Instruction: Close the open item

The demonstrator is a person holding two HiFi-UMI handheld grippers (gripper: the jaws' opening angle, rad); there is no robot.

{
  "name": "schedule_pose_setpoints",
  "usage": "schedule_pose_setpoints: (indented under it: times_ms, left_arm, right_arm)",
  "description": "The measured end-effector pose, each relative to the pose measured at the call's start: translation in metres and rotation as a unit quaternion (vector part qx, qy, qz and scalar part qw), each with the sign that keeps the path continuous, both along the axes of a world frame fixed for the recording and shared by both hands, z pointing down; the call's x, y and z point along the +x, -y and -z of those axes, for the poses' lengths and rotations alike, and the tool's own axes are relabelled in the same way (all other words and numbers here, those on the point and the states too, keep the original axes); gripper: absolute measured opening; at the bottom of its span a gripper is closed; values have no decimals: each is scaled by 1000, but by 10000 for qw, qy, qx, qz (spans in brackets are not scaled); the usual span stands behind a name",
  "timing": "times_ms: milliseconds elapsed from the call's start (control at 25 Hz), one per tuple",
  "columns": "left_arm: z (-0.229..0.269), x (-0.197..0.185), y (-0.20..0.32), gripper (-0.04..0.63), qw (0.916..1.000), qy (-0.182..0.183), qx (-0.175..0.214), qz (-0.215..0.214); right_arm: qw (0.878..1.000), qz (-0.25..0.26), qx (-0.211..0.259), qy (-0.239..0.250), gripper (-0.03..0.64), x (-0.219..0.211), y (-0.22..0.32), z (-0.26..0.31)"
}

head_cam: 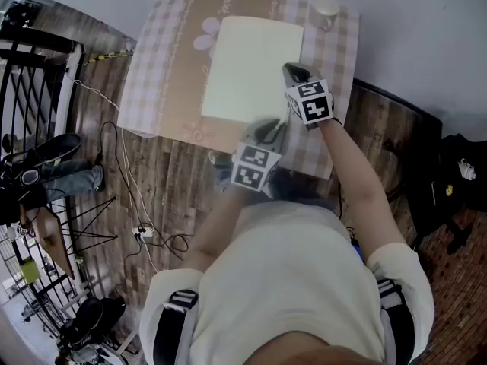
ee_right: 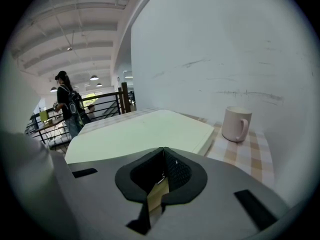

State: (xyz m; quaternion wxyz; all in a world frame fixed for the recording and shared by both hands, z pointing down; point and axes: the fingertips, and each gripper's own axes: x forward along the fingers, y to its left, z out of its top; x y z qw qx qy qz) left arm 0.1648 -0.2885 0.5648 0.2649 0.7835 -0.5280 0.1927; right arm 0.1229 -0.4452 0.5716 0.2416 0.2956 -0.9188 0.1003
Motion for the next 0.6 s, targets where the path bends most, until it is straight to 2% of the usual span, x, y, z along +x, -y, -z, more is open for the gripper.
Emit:
schedule_pose_setpoints:
  times_ms: [120, 160, 240, 440, 600]
  left_arm:
    - [-6, -1, -1, 63, 9994, -290, -136, 117]
    - [-6, -2, -1, 23, 9985, -445, -204, 227]
    - [-6, -6, -2, 23, 9969, -589, -269, 448]
    - [2, -19, -9, 23, 9972, -338, -114, 664]
    - [6, -33, -19, 23, 9955, -301, 12, 899]
  right_arm:
    - [10000, -34, -42, -65, 0, -1, 0, -1]
    - [10000, -28, -37, -79, 0, -1, 0, -1]
    - [9999, -14, -39, -123, 0, -1, 0, -2]
    - [9998, -117, -57, -143, 0, 0, 2, -3]
    - [9983, -417, -387, 95, 0, 3, 2, -1]
